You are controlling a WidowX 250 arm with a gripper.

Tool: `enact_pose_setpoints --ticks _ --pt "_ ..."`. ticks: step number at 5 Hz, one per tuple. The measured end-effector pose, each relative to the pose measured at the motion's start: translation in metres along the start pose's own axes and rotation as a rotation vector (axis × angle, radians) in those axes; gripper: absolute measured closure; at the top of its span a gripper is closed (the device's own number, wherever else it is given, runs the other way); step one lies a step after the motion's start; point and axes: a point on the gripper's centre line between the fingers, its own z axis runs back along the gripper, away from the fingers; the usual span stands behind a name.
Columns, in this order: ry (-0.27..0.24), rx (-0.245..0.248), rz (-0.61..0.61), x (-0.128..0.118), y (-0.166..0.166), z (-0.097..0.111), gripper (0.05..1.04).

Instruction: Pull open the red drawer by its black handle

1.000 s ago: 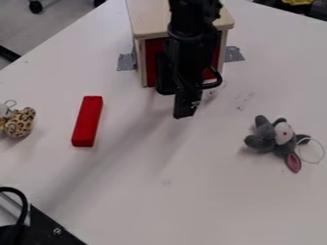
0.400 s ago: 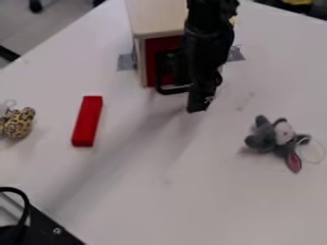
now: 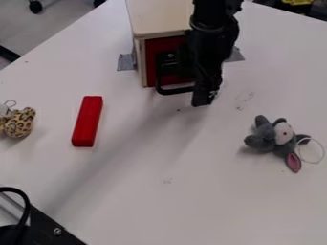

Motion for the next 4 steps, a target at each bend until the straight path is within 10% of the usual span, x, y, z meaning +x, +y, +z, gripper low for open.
enact_pose_setpoints --ticks 4 --pt "0.054 0.003 0.01 0.005 0.023 -0.024 0.112"
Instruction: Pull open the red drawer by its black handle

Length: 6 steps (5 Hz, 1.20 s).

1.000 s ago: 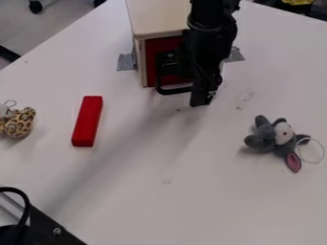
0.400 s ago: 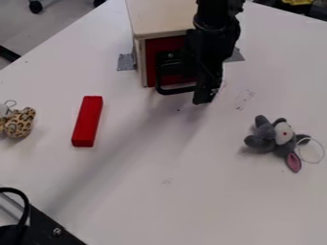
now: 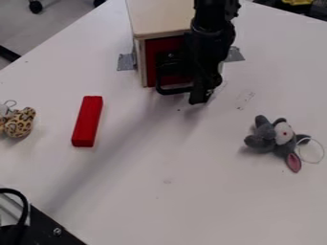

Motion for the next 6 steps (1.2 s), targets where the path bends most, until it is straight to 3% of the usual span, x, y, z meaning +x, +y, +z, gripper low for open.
enact_pose_setpoints --ticks 2,3,4,6 --pt "0.012 -0.006 0.001 0.001 0.004 -0.003 0.68" --pt "0.009 -0.016 -0.012 0.002 0.002 -0.003 0.89" --pt "0.008 -0.026 -0.014 0.002 0.001 -0.003 0.96" --pt "0.002 -0.041 -0.058 -0.003 -0.019 0.0 0.968"
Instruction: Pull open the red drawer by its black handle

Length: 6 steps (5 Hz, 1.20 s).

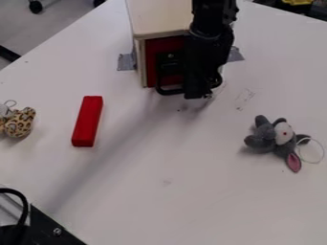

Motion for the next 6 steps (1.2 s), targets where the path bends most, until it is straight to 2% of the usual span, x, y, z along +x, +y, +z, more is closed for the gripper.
enact_pose_setpoints --ticks 3,6 --pt "-0.009 -0.035 -0.075 -0.01 -0.042 0.012 0.968" --pt "-0.009 -0.051 -0.11 -0.023 -0.064 0.011 0.968"
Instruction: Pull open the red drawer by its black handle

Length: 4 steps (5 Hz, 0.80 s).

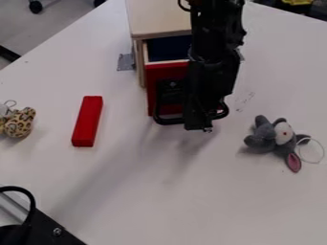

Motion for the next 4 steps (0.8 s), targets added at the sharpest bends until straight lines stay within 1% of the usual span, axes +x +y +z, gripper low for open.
enact_pose_setpoints --ticks 1,3,4 --pt "0.004 -0.004 -0.013 -0.001 -0.005 0.0 0.974" --pt "0.0 -0.045 -0.017 0.006 -0.023 0.004 0.975" --pt "-0.005 -0.045 -0.013 0.01 -0.028 0.003 0.975"
